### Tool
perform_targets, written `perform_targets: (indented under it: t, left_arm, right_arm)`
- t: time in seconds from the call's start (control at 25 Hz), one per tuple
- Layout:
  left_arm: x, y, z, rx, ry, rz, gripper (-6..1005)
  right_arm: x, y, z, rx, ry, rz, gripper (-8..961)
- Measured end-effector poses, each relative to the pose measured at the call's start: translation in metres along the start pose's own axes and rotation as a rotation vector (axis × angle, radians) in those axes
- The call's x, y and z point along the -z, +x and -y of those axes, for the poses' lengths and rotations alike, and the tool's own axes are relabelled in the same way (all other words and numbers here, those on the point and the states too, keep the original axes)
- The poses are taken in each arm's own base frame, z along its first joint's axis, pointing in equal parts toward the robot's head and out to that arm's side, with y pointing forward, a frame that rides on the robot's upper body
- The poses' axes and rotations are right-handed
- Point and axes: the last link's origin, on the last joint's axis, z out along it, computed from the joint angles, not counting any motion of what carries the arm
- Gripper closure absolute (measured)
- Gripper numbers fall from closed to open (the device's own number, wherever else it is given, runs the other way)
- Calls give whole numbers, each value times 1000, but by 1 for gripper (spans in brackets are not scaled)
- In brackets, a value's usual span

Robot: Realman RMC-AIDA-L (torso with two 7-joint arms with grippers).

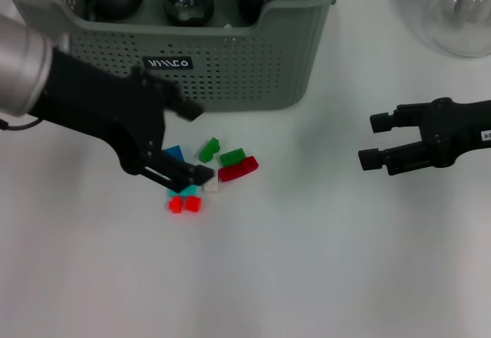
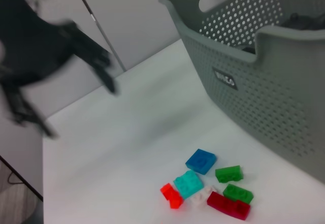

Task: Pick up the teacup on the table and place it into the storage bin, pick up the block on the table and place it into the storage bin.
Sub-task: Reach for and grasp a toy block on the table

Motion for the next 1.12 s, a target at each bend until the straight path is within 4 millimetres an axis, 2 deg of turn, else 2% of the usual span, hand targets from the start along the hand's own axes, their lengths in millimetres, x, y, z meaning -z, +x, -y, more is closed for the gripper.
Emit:
perform_targets:
  t: [0.2,0.44,0.8,1.12]
  left_arm:
    - [-22,-22,31,72,92,190,126]
    - [-46,-33,49,76,132,386,125]
    - [-81,-34,55,-1,198,543,126]
    - [-97,-31,57,-23,191,587,125]
  right_arm:
    - [-4,2,0,-17,-3,-2,6]
    - [-7,5,0,-42,-10,1,6]
    - [-7,8,1,-52,-1,1,6]
    - [-9,8,2,-55,-2,2,6]
